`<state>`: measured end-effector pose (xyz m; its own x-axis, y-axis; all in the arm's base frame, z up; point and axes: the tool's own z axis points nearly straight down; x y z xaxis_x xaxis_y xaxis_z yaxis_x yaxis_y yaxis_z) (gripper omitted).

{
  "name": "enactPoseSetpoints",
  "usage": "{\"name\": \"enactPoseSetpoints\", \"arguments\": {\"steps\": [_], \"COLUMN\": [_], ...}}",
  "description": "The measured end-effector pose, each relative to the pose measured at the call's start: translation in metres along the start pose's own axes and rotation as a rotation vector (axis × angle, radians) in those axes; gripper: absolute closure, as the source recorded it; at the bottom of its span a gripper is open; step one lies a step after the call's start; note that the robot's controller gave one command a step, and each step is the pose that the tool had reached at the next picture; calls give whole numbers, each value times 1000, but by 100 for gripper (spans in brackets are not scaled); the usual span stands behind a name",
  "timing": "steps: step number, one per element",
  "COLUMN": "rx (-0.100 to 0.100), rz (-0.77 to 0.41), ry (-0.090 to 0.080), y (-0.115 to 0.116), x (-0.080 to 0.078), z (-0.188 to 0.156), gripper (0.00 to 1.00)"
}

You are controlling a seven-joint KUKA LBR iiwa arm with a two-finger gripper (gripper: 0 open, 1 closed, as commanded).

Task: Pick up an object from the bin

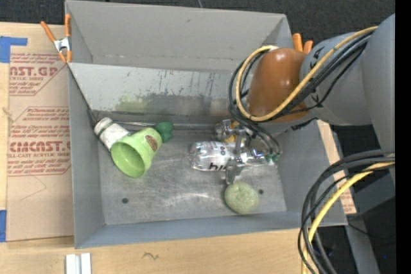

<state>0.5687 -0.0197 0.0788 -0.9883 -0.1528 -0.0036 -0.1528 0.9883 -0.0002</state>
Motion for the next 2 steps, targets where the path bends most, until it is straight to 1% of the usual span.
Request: {"name": "enactPoseSetpoints", "arguments": {"steps": [1, 2], "rx": [-4, -4], "rz": [19, 19], "ry": [4, 4], "y": [-2, -2], "x": [-3, -3], "z": [6, 6], "gripper": [100, 100]}}
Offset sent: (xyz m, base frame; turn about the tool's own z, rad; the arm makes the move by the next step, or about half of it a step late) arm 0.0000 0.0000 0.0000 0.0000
